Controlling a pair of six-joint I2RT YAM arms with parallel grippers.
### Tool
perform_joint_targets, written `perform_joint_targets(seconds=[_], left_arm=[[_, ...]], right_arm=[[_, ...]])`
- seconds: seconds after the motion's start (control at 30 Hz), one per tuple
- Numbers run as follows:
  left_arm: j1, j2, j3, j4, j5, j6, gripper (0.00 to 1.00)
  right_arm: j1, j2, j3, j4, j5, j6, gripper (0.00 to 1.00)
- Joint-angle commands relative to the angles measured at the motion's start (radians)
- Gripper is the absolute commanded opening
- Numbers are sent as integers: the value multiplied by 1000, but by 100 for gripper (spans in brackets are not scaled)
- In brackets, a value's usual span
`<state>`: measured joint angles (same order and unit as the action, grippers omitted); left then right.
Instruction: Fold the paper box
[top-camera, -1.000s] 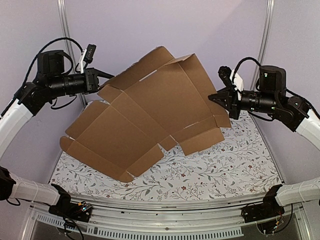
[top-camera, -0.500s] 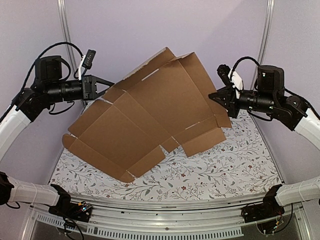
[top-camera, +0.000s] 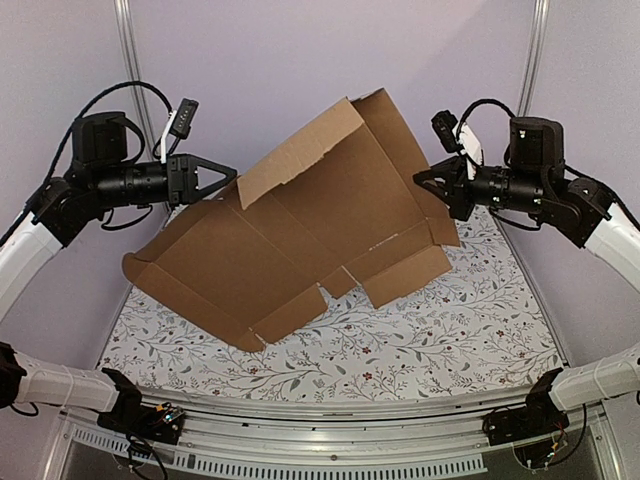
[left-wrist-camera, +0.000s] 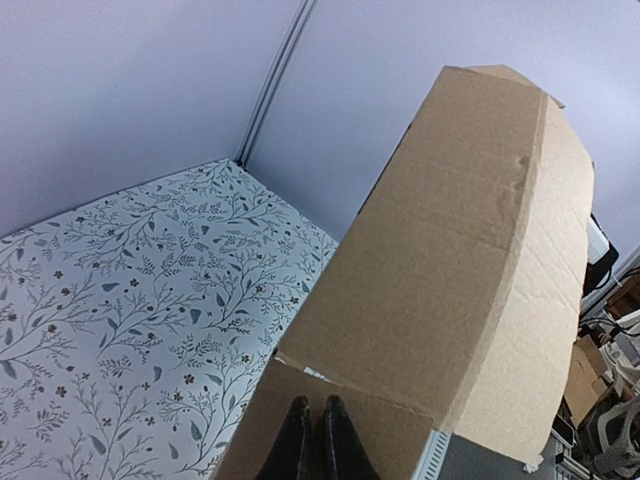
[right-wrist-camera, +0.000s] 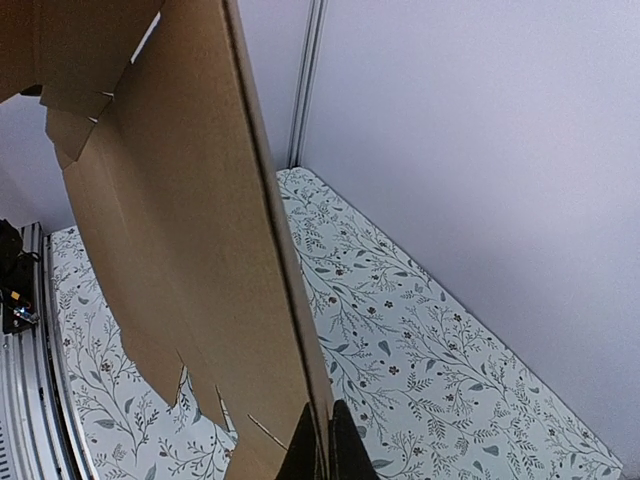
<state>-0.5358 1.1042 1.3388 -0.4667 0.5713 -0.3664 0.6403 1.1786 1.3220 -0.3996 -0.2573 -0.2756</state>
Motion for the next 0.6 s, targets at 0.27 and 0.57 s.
perform_joint_targets(seconds=[0.27,0.57], left_arm=[[-45,26,-3,-27,-36,46,5],[-82,66,15,-38,-64,69,5]], right_arm=[[-4,4,97,26,-28,115,0],[-3,12,139,8,-52,151,0]])
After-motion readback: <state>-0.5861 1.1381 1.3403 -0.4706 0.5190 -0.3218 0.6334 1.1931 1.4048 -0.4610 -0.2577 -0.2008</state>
